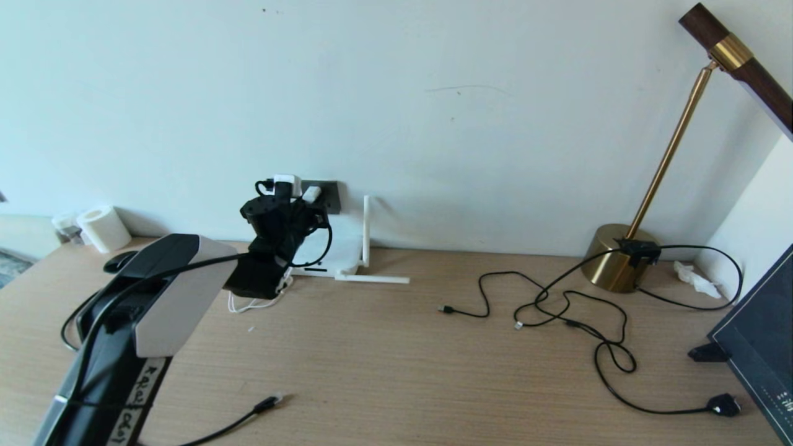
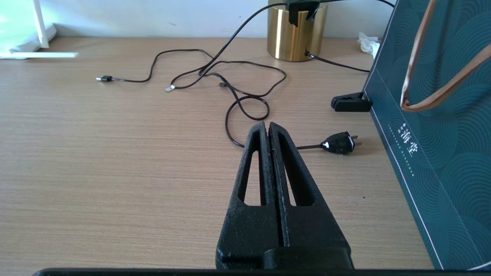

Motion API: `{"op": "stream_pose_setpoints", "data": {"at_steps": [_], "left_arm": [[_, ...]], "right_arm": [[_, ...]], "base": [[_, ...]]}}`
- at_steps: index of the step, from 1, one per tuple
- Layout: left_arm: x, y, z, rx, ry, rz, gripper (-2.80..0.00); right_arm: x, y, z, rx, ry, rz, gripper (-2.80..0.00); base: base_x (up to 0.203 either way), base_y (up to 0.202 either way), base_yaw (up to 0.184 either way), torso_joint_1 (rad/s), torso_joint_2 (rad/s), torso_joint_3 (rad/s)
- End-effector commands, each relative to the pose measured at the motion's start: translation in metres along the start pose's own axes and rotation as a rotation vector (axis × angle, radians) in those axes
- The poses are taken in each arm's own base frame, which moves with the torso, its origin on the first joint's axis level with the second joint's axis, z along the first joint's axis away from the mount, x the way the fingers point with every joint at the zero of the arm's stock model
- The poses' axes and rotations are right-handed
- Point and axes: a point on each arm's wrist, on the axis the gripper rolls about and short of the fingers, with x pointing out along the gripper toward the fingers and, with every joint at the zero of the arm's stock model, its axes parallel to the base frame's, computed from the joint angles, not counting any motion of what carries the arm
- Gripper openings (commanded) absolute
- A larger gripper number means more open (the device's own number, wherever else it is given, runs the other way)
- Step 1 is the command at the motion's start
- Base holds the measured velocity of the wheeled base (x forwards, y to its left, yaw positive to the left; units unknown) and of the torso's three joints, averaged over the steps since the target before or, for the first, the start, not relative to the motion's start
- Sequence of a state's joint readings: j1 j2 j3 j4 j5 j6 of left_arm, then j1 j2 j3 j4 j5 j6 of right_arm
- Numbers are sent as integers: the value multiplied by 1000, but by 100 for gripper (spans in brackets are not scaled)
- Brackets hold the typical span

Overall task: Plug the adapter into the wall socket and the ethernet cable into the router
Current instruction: Plug plug into socket

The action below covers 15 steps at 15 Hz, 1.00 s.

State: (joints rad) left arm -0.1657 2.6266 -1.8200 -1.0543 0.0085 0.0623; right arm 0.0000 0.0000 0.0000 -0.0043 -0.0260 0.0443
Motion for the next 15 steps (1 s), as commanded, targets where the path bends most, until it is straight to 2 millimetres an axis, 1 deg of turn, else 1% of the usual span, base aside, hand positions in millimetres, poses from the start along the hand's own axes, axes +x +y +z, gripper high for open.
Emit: {"op": "stream_pose_setpoints", "data": {"at_steps": [1, 10, 15], "left_arm": [[0, 0, -1, 1, 1, 1, -280], [0, -1, 1, -1, -10, 1, -280], [0, -2, 2, -3, -15, 40, -280]], "right_arm": [[0, 0, 0, 0, 0, 0, -280], [0, 0, 0, 0, 0, 0, -280], [0, 0, 0, 0, 0, 0, -280]], "base": [[0, 0, 0, 0, 0, 0], [0, 0, 0, 0, 0, 0], [0, 0, 0, 0, 0, 0]]}}
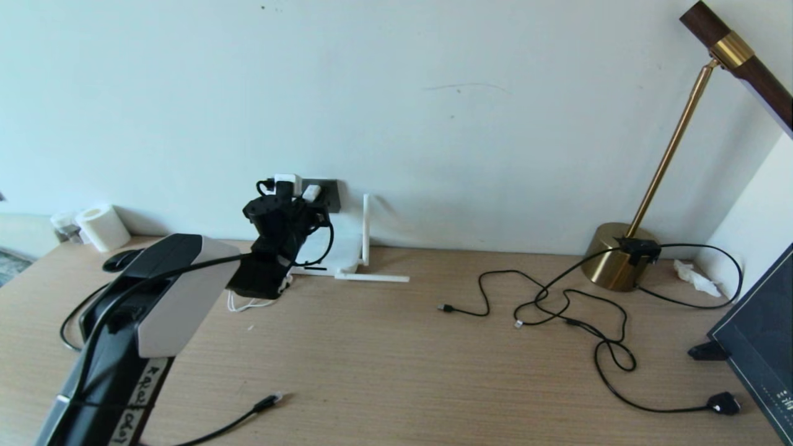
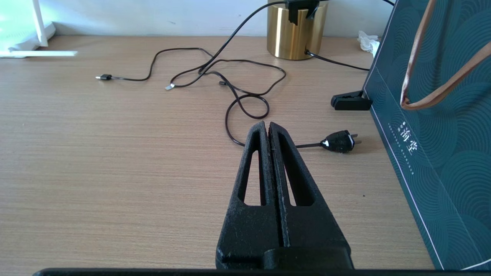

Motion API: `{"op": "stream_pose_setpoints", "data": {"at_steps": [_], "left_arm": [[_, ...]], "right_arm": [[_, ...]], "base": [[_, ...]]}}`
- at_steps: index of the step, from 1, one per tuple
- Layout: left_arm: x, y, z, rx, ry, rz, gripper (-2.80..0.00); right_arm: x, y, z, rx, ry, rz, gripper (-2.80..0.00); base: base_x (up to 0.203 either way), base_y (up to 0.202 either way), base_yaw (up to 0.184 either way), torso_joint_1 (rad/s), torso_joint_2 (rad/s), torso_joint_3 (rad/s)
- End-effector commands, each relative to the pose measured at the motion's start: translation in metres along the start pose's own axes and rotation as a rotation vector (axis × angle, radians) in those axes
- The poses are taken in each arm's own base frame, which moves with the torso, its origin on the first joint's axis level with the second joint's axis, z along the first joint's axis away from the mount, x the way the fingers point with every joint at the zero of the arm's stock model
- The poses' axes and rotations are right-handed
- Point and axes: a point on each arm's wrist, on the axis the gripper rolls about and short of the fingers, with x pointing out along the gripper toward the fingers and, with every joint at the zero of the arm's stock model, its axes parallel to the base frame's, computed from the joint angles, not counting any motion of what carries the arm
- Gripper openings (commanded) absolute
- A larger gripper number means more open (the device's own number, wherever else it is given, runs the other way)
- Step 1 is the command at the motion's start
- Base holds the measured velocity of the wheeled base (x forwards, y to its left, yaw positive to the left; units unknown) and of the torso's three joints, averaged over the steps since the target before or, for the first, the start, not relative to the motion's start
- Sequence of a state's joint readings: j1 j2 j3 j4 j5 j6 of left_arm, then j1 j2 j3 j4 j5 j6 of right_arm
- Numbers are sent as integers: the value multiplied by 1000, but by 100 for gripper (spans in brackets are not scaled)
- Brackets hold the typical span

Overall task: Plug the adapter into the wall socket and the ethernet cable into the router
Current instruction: Plug plug into socket

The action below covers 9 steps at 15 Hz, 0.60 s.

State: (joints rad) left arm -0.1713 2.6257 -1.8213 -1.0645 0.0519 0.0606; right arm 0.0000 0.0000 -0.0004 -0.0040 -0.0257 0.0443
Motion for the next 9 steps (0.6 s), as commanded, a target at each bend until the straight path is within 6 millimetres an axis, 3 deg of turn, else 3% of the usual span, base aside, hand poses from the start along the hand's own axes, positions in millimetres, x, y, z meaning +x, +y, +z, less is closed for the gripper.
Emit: {"op": "stream_pose_setpoints", "data": {"at_steps": [1, 6, 7, 9], "left_arm": [[0, 0, 0, -1, -5, 2, -280], [0, 0, 1, -3, -8, 1, -280], [0, 0, 2, -6, -16, -1, 0], [0, -1, 2, -6, -36, -3, 0]], "right_arm": [[0, 0, 0, 0, 0, 0, -280], [0, 0, 0, 0, 0, 0, -280], [0, 0, 0, 0, 0, 0, -280], [0, 0, 0, 0, 0, 0, -280]], "base": [[0, 0, 0, 0, 0, 0], [0, 0, 0, 0, 0, 0], [0, 0, 0, 0, 0, 0], [0, 0, 0, 0, 0, 0]]}}
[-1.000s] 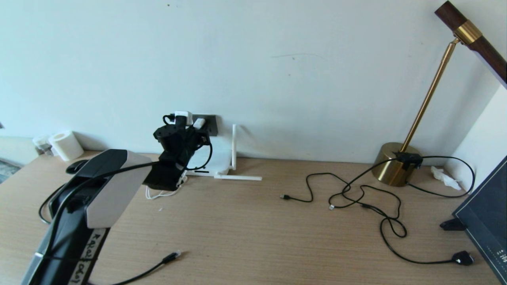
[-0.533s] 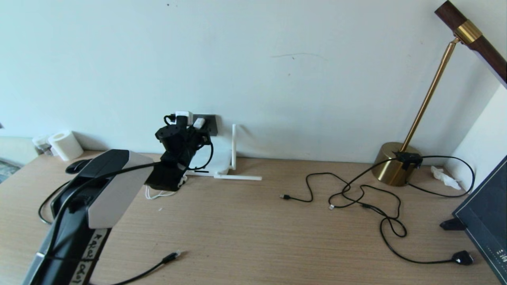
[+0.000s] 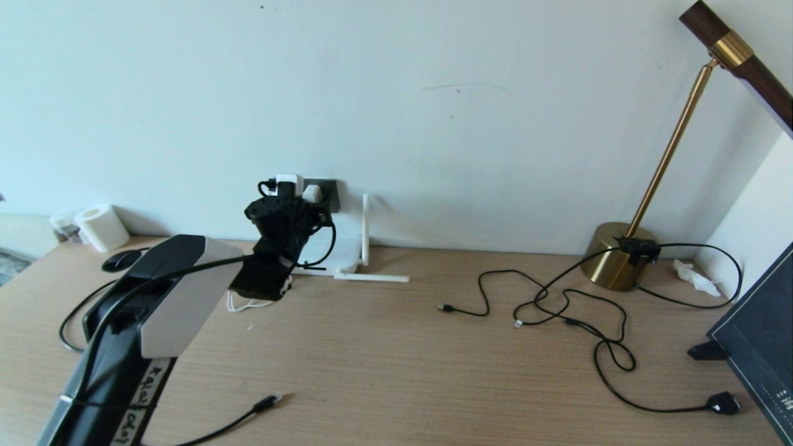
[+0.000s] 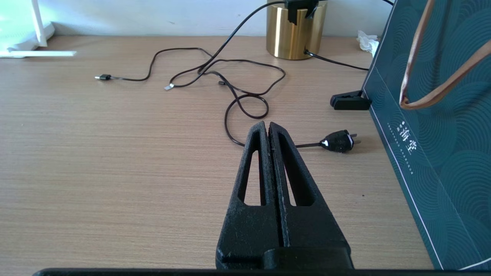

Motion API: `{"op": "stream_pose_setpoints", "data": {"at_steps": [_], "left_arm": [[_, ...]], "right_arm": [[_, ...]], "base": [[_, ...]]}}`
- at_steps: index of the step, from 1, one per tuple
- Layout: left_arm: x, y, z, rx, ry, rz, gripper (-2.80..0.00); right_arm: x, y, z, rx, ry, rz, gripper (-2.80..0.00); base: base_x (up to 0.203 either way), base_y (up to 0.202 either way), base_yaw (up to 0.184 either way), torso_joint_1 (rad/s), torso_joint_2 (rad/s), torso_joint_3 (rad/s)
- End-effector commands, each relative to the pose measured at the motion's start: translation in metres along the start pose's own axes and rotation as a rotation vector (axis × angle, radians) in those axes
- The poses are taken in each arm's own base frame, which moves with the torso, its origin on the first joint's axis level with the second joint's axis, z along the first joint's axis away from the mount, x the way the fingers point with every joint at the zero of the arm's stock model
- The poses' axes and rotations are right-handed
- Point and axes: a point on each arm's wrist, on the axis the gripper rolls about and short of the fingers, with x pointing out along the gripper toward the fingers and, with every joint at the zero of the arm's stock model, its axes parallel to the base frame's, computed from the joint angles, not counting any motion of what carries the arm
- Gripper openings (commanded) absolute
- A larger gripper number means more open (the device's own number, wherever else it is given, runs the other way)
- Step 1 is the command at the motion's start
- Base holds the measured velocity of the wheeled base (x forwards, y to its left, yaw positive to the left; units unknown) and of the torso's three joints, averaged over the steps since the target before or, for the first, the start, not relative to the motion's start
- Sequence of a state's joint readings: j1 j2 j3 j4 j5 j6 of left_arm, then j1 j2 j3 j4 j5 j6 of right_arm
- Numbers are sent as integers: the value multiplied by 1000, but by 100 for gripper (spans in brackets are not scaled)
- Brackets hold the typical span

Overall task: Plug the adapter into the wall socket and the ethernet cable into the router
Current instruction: Plug plug into socket

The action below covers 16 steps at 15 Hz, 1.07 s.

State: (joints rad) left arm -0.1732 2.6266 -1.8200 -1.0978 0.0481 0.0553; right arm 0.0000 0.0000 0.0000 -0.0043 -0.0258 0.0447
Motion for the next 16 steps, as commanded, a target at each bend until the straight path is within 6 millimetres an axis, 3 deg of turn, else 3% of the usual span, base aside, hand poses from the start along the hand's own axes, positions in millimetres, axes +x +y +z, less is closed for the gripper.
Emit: {"op": "stream_pose_setpoints", "data": {"at_steps": [1, 7, 16], "left_arm": [[0, 1, 0, 0, -8, 3, 0], [-7, 1, -2, 1, -20, 6, 0], [-51, -2, 16, 0, -14, -15, 0]], "right_arm": [[0, 0, 0, 0, 0, 0, -280], [0, 0, 0, 0, 0, 0, -280], [0, 0, 0, 0, 0, 0, -280]], "base": [[0, 0, 0, 0, 0, 0], [0, 0, 0, 0, 0, 0], [0, 0, 0, 0, 0, 0]]}}
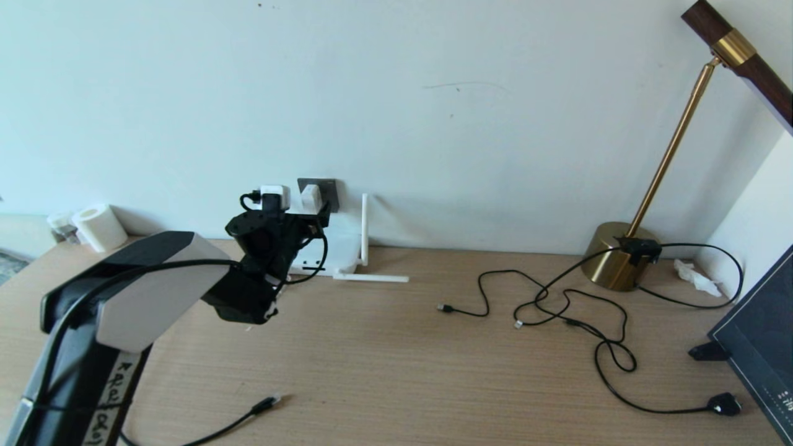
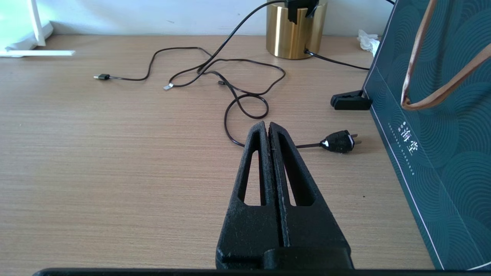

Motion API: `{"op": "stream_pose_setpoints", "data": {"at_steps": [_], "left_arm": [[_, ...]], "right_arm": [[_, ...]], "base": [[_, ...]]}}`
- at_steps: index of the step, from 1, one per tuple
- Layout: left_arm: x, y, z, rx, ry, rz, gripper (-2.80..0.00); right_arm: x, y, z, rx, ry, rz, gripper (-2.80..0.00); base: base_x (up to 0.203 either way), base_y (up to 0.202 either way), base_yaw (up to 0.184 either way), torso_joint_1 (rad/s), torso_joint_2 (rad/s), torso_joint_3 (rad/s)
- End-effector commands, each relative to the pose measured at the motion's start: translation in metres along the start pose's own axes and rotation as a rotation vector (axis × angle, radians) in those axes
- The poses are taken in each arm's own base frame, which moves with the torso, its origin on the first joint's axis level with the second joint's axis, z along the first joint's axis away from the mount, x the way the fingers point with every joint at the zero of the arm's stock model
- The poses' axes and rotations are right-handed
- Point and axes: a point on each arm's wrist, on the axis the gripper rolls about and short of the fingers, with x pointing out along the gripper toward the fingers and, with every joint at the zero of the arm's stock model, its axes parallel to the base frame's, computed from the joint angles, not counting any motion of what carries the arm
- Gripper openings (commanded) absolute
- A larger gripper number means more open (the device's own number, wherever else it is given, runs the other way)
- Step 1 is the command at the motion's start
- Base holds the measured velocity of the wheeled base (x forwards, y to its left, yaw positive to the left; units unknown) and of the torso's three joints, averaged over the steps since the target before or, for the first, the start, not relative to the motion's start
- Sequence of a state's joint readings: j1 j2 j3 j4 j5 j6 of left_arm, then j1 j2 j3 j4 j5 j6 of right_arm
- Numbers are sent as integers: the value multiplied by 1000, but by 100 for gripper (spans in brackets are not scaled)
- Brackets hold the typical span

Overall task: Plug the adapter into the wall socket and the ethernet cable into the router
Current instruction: Pick up cable

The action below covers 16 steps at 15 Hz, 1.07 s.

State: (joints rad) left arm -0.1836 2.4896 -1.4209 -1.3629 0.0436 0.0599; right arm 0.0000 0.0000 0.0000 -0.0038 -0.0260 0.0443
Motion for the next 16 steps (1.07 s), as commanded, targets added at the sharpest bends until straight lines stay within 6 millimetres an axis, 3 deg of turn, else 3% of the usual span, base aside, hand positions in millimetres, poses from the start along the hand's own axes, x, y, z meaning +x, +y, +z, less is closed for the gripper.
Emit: {"op": "stream_pose_setpoints", "data": {"at_steps": [1, 5, 8, 10, 11, 14, 16], "left_arm": [[-11, 0, 13, 0, -4, -1, 0], [-61, 4, 36, 4, 68, -27, 0], [-112, 8, 91, 14, 66, -87, 0], [-154, 13, 117, 42, 103, -150, -6], [-173, 14, 126, 52, 126, -180, -280], [-220, 18, 146, 106, 204, -253, -280], [-251, 20, 152, 149, 362, -302, -280]], "right_arm": [[0, 0, 0, 0, -1, 0, -280], [0, 0, 0, 0, -1, 0, -280], [0, 0, 0, 0, 1, 0, -280], [0, 0, 0, 0, -1, 0, -280], [0, 0, 0, 0, -1, 0, -280], [0, 0, 0, 0, -1, 0, -280], [0, 0, 0, 0, -1, 0, -280]], "base": [[0, 0, 0, 0, 0, 0], [0, 0, 0, 0, 0, 0], [0, 0, 0, 0, 0, 0], [0, 0, 0, 0, 0, 0], [0, 0, 0, 0, 0, 0], [0, 0, 0, 0, 0, 0], [0, 0, 0, 0, 0, 0]]}}
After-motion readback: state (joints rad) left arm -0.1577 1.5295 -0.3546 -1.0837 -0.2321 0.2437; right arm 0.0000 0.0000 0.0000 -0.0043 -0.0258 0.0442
